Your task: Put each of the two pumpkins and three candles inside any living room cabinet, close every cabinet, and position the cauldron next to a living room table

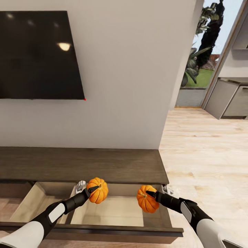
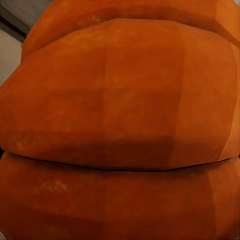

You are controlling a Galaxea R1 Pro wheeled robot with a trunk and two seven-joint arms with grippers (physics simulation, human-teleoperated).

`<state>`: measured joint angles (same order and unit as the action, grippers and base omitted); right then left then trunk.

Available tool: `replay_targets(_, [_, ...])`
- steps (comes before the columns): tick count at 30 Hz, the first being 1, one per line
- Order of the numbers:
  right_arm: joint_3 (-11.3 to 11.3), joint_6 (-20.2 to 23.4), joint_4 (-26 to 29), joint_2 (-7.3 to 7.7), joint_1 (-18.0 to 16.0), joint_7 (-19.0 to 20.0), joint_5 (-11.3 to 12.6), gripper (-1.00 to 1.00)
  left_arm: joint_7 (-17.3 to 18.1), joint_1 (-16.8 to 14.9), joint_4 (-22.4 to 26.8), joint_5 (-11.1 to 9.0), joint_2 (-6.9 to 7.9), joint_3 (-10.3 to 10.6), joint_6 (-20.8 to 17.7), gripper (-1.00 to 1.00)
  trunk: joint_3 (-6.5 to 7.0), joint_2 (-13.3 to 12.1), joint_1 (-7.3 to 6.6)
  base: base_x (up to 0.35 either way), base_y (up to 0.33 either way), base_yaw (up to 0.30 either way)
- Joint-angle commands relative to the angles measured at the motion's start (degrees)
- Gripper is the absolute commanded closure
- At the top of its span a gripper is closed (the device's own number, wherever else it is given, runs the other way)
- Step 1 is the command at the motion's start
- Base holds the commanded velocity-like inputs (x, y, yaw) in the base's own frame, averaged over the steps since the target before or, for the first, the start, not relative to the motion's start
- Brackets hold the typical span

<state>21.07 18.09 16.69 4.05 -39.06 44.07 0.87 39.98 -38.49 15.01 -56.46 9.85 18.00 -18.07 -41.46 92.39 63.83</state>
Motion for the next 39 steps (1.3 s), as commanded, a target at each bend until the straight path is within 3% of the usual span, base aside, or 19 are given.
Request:
replay_targets(1, [0.04,-0.02,0.01,0.0,0.01,-0.03,0.08,1.0,0.01,-0.01,0.02,-0.07,0.03,-0.05,-0.03,1.0,-0.18,0.42,0.23,0.0,0.0,0.0])
replay_targets(21, [0.02,-0.35,0.13,0.0,-0.04,-1.8,-0.07,1.0,-0.08,-0.01,0.19,0.03,0.43,0.11,-0.03,1.0,-3.77,8.44,4.62,0.0,0.0,0.0])
replay_targets(26, [-0.48,-2.29,0.15,-0.1,0.02,-1.83,-2.28,1.0,-0.08,-0.01,0.19,0.03,0.48,0.11,-0.03,1.0,-4.67,10.44,5.72,0.0,0.0,0.0])
replay_targets(39, [-0.77,-3.94,0.03,-0.25,-0.04,-1.89,-2.63,1.0,-0.08,-0.01,0.19,0.1,0.61,0.04,-0.03,1.0,-7.0,15.66,8.57,0.0,0.0,0.0])
